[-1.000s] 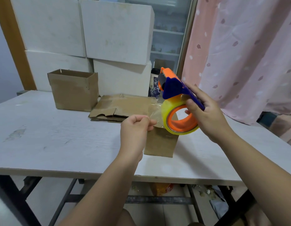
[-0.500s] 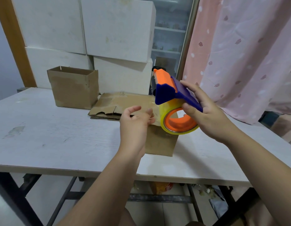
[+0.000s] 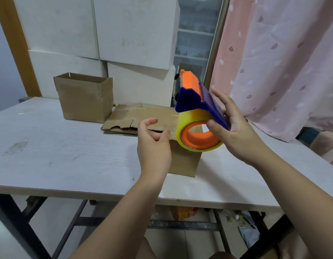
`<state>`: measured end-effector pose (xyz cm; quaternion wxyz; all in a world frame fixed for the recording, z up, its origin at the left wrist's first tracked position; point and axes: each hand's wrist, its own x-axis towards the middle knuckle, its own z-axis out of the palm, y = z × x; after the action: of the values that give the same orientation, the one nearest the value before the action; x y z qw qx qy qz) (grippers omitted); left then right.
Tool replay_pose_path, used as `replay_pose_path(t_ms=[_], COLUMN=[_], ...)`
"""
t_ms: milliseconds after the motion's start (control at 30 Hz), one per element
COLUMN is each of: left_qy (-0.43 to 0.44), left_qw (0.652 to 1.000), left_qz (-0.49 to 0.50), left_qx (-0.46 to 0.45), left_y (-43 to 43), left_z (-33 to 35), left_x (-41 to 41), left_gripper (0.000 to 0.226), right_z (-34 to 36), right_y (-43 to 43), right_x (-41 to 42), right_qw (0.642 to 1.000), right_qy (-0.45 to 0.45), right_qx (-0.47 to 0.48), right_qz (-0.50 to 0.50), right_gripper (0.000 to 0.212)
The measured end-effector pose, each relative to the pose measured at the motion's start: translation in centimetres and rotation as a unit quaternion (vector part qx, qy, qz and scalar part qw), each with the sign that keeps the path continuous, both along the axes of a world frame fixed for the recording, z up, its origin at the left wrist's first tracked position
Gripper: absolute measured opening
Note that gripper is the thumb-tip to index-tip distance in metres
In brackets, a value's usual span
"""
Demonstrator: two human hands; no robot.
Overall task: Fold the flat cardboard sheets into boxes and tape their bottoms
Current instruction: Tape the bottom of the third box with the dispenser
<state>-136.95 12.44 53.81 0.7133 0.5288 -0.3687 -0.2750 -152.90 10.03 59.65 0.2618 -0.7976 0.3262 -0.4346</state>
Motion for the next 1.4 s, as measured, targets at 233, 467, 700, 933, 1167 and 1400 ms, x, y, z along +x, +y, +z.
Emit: replay_pose_path(t_ms=[233, 467, 700, 933, 1167, 1400], left_qy=[-0.042, 0.029, 0.2, 0.319, 0.301, 0.198], left_qw=[0.999, 0.999, 0.968, 0.932, 0.941, 0.971], left_qz=[-0.006, -0.04, -0.14, -0.169, -0.147, -0.128], left_qx=[-0.016, 0.023, 0.056, 0.038, 0.042, 0.048], left_y=[-0.7, -1.3, -1.4, -1.4, -1.8, -1.6], left_z=[-0.6, -0.1, 0.3, -0.1, -0.6, -0.7], left_x=[0.4, 1.1, 2.2, 2.4, 2.6, 2.9], left_gripper=[0.036, 0.043, 0.052, 0.044, 0.04, 0.046], right_z=[-0.6, -0.8, -0.2, 0.2, 0.0, 0.6], right_y=[0.3, -0.3, -1.2, -1.5, -1.7, -2.3], right_x=[0.3, 0.4, 0.2, 0.3, 0.3, 0.5], right_qw=[0.998, 0.994, 0.986, 0.99, 0.993, 0.987], right_qy=[-0.044, -0.073, -0.089, -0.008, 0.017, 0.015], right_qx=[0.034, 0.076, 0.131, 0.135, 0.12, 0.161], right_qz=[-0.007, 0.021, 0.049, 0.024, 0.016, 0.023], right_gripper=[0.05, 0.05, 0.061, 0.054, 0.052, 0.066])
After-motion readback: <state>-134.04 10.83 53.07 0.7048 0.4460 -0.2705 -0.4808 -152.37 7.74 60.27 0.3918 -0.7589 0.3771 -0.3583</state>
